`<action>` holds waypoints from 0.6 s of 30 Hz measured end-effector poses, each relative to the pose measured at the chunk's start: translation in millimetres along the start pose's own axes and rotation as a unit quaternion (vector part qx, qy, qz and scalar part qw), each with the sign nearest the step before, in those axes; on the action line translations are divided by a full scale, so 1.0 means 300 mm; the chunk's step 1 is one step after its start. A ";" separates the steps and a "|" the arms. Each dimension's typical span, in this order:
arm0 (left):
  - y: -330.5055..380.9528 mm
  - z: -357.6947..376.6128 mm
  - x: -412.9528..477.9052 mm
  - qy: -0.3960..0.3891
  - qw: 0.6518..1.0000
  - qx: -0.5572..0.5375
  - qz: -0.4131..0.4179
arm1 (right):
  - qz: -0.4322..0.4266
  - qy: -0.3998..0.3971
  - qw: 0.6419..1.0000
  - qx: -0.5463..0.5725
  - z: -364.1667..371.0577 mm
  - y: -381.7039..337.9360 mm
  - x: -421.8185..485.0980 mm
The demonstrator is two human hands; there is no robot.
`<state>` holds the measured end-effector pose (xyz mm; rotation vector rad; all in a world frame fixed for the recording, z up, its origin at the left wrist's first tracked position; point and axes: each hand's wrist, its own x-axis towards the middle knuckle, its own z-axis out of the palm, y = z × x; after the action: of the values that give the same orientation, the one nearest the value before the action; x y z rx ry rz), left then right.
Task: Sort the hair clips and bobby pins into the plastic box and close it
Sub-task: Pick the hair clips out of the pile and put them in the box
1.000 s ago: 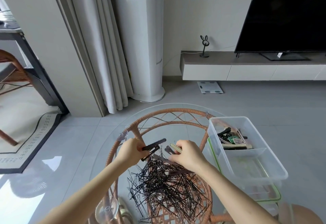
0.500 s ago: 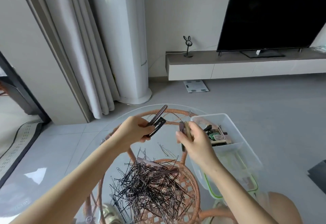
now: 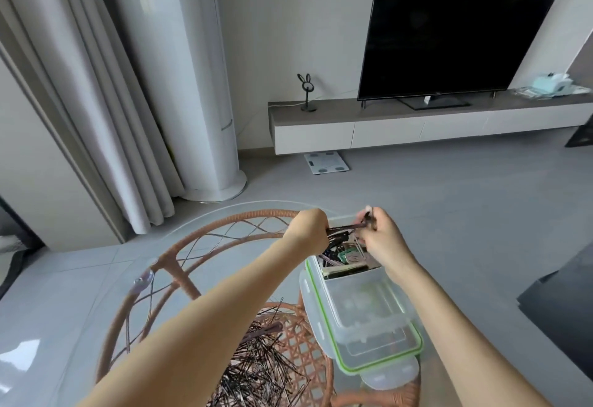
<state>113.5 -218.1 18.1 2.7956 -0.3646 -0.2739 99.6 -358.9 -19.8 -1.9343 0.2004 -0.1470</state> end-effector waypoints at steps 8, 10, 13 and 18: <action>-0.099 -0.101 -0.082 -0.009 0.994 -0.104 0.046 | -0.051 -0.098 0.964 -0.242 -0.023 -0.053 -0.051; -0.164 -0.118 -0.114 0.009 0.991 -0.128 0.022 | -0.097 -0.038 0.953 -0.283 -0.019 -0.088 -0.077; -0.280 -0.122 -0.169 0.001 0.996 -0.088 -0.002 | -0.177 -0.030 0.956 -0.232 0.031 -0.148 -0.154; -0.459 -0.046 -0.298 -0.092 0.995 0.000 -0.039 | -0.198 -0.294 0.876 -0.329 0.243 -0.124 -0.313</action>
<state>61.8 -62.8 -0.3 2.7963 -0.2973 -0.5523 25.0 -259.6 -12.2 -2.5760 -0.6370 0.2848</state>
